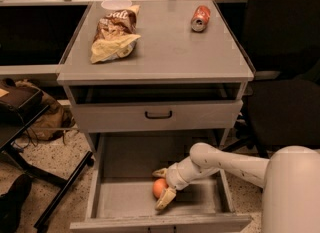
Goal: Pick orange from middle drawer and place on counter
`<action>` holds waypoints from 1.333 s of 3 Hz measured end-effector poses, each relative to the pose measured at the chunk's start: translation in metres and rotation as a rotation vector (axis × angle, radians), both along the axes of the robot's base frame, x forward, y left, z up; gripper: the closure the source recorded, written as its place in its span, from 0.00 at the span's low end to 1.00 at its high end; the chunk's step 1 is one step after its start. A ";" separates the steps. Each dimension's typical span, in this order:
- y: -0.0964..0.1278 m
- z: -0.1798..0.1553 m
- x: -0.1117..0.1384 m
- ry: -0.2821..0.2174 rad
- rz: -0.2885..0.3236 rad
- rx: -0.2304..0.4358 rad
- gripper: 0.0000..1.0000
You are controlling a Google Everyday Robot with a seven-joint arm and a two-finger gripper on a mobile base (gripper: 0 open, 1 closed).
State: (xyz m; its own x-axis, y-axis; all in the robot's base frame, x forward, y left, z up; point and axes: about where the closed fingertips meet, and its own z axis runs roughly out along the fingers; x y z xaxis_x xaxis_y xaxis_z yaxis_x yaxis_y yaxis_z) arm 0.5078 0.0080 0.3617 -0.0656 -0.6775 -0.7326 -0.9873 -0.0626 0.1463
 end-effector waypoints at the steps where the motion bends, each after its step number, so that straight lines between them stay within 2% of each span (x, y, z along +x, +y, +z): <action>1: 0.000 0.000 0.000 0.000 0.000 0.000 0.42; 3: 0.002 0.011 -0.001 -0.004 0.007 0.025 0.88; 4: 0.007 0.055 0.001 -0.045 0.035 0.116 1.00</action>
Offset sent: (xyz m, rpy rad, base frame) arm 0.0000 0.0000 0.0000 0.0000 0.0000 0.0000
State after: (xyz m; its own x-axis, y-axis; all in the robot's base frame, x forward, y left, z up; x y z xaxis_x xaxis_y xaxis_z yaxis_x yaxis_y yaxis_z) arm 0.5084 0.0154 0.4171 -0.0092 -0.5891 -0.8080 -0.9896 -0.1108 0.0920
